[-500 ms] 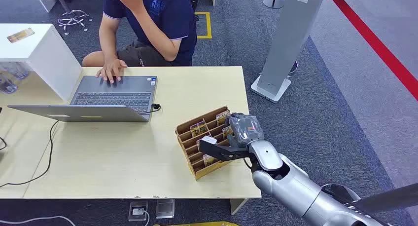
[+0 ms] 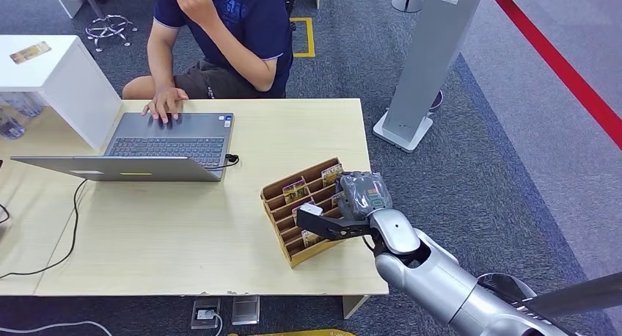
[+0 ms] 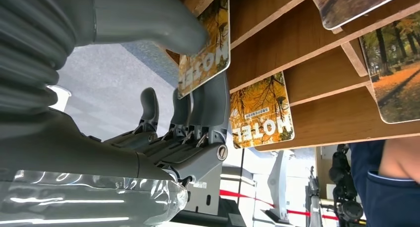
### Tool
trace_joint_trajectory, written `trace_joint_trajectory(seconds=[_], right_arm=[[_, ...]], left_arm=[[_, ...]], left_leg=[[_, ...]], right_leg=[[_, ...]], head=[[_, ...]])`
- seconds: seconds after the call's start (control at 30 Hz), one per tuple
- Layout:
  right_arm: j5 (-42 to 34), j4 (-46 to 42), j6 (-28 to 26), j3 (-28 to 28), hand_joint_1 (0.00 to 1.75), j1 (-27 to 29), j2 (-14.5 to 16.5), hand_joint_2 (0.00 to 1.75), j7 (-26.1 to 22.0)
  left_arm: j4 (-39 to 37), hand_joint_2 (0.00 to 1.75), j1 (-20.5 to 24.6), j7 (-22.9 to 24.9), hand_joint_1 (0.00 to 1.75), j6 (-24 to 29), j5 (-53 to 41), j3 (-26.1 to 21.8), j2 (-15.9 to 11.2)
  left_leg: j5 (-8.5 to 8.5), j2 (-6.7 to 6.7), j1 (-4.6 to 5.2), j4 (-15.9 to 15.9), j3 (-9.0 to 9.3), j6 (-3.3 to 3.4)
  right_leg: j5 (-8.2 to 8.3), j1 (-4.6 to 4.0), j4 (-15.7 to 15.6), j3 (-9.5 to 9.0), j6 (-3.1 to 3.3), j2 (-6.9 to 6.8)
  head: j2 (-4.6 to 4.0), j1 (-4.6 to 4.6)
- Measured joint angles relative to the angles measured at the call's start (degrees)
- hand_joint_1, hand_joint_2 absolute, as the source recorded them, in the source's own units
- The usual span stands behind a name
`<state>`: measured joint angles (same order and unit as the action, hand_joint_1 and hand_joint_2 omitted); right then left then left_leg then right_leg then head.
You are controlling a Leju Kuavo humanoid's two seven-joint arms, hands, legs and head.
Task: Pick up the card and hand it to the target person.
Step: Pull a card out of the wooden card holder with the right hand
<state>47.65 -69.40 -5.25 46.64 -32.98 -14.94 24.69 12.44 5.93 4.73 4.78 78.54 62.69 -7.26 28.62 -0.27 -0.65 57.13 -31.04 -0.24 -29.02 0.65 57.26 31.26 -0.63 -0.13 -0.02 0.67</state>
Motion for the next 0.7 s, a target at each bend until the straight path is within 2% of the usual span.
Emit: trace_joint_trajectory(seconds=[0.1, 0.27, 0.33, 0.7], right_arm=[[0.0, 0.1, 0.0, 0.0, 1.11, 0.0, 0.0, 1.75, -0.1], [0.0, 0.1, 0.0, 0.0, 1.67, 0.0, 0.0, 1.75, -0.1], [0.0, 0.1, 0.0, 0.0, 1.75, 0.1, 0.0, 1.75, -0.1], [-0.3, 0.0, 0.0, -0.4, 1.75, 0.3, 0.0, 1.75, 0.2]], left_arm=[[0.0, 0.0, 0.0, 0.0, 0.0, 0.0, 0.1, 0.0, 0.0], [0.0, 0.0, 0.0, 0.0, 0.0, 0.0, 0.1, 0.0, 0.0], [0.0, 0.0, 0.0, 0.0, 0.0, 0.0, 0.1, 0.0, 0.0], [0.0, 0.0, 0.0, -0.1, 0.0, 0.1, -0.4, 0.0, 0.0]], left_leg=[[0.0, 0.0, 0.0, 0.0, 0.0, 0.0], [0.0, 0.0, 0.0, 0.0, 0.01, 0.0], [0.0, 0.0, 0.0, 0.0, 0.02, 0.0], [0.0, 0.01, 0.0, 0.0, 0.05, 0.0]], right_leg=[[0.0, 0.0, 0.0, 0.0, 0.0, 0.0], [0.0, 0.0, 0.0, 0.0, 0.0, 0.0], [0.0, 0.0, 0.0, 0.0, 0.0, 0.0], [0.0, 0.0, 0.0, -0.02, 0.0, 0.01]], head=[[-0.01, 0.02], [0.0, 0.03], [0.0, 0.02], [0.01, 0.02]])
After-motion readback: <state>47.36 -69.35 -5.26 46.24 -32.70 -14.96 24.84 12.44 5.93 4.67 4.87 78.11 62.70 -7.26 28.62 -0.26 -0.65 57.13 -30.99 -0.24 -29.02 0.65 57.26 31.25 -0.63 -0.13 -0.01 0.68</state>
